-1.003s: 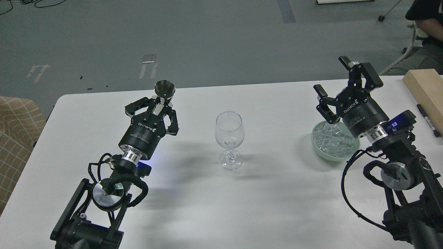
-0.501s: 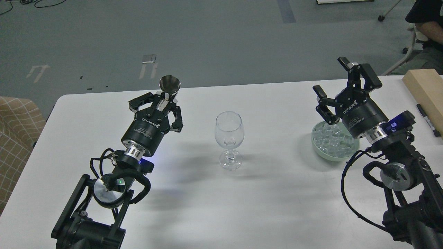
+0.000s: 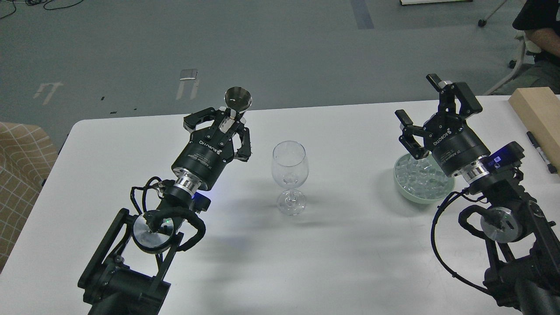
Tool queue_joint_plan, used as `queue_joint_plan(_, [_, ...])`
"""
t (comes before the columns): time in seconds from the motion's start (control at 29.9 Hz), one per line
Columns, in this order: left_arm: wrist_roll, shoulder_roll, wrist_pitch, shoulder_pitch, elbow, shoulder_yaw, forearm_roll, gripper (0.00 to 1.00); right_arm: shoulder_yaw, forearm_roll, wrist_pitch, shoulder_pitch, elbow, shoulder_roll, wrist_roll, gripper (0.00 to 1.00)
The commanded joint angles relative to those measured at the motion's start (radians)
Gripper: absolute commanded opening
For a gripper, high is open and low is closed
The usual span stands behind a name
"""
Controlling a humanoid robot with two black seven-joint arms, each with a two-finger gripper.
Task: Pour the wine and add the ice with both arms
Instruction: 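Carry the silver cup with the left gripper above the wine glass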
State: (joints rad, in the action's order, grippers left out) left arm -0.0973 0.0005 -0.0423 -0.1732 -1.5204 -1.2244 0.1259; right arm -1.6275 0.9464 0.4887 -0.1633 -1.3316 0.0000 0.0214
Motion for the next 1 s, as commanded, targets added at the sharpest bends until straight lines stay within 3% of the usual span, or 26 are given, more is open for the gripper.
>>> queue_joint_plan(0.0, [-0.001,0.000,0.007,-0.005,0.000,0.011,0.000,0.06,0.000,0.000,0.000,0.001,0.002,0.000,0.000,1.00])
queue_joint_plan(0.97, [0.005,0.000,0.002,-0.032,0.009,0.111,0.076,0.07,0.003,0.000,0.000,0.007,0.015,0.000,0.000,1.00])
